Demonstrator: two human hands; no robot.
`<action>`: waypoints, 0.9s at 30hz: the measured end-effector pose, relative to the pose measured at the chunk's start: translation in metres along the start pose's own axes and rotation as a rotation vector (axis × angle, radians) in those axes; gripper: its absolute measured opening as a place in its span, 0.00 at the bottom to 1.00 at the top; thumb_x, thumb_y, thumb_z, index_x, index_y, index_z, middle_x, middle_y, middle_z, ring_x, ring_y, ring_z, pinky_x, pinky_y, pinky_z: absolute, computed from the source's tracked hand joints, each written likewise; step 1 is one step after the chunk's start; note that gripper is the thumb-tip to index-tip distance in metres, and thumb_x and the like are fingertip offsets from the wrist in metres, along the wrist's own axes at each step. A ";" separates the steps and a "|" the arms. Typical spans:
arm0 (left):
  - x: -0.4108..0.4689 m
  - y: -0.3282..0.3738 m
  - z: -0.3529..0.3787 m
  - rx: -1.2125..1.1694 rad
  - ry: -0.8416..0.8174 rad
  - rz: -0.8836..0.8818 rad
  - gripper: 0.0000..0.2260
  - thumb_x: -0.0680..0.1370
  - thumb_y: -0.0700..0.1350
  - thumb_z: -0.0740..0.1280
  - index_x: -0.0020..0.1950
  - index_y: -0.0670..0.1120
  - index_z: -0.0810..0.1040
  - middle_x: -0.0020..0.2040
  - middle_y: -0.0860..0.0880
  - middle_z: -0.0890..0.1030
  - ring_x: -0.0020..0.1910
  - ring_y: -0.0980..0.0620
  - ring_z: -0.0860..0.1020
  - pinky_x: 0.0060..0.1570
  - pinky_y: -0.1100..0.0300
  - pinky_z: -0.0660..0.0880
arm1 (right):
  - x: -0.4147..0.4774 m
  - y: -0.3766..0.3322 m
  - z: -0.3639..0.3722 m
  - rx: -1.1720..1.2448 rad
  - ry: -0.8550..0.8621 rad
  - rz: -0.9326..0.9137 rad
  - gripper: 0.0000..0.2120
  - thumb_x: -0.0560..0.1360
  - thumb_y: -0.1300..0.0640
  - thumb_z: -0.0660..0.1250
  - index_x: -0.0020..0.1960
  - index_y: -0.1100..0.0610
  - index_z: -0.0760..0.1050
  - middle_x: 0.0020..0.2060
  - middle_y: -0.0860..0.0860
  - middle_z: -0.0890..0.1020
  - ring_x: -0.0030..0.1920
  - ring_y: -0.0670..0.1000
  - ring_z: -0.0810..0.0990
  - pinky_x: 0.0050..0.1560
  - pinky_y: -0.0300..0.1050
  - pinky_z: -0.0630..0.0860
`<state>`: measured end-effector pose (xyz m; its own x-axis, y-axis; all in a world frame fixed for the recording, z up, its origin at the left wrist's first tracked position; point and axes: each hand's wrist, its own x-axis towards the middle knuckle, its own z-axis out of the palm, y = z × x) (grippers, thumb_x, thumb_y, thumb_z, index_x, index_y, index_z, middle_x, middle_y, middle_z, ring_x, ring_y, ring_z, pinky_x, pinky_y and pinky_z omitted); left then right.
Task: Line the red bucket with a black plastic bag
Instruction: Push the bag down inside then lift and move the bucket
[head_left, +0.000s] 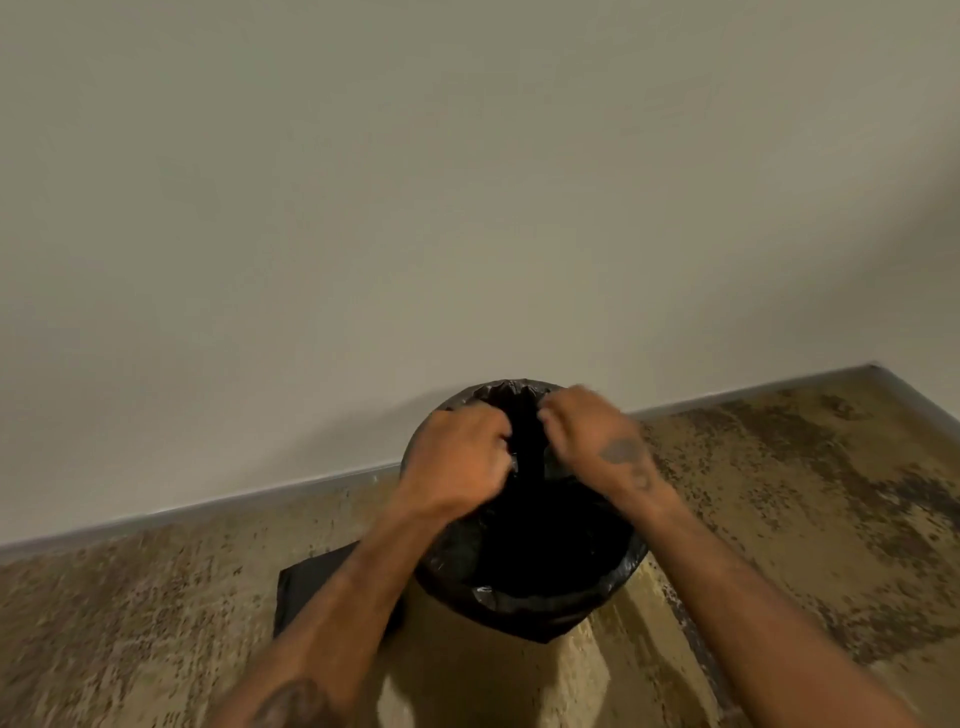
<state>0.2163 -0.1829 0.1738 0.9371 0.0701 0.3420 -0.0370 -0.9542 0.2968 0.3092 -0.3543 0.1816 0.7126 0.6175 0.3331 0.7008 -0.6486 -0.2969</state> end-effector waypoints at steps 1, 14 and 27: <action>0.005 0.010 0.008 0.148 -0.244 0.109 0.17 0.74 0.53 0.60 0.56 0.46 0.80 0.55 0.45 0.81 0.58 0.44 0.77 0.62 0.48 0.68 | 0.003 -0.008 0.012 -0.133 -0.212 -0.162 0.13 0.78 0.52 0.59 0.57 0.56 0.76 0.53 0.54 0.79 0.54 0.57 0.78 0.55 0.51 0.74; -0.027 -0.031 0.053 0.807 -0.984 0.012 0.49 0.66 0.82 0.50 0.81 0.59 0.42 0.82 0.45 0.40 0.78 0.37 0.32 0.71 0.33 0.29 | -0.014 0.052 0.061 -1.063 -1.080 -0.338 0.47 0.71 0.25 0.54 0.80 0.45 0.40 0.80 0.55 0.38 0.78 0.59 0.34 0.75 0.64 0.34; -0.015 0.027 0.046 0.229 -0.987 -0.056 0.41 0.72 0.76 0.53 0.80 0.59 0.49 0.82 0.48 0.54 0.81 0.45 0.50 0.77 0.39 0.41 | 0.021 0.016 0.053 -0.307 -0.969 -0.075 0.27 0.72 0.42 0.70 0.68 0.49 0.73 0.64 0.52 0.79 0.64 0.56 0.77 0.63 0.49 0.73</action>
<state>0.2174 -0.2237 0.1355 0.8077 -0.0563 -0.5869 -0.0139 -0.9970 0.0765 0.3370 -0.3281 0.1368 0.4830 0.6673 -0.5670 0.8030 -0.5958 -0.0172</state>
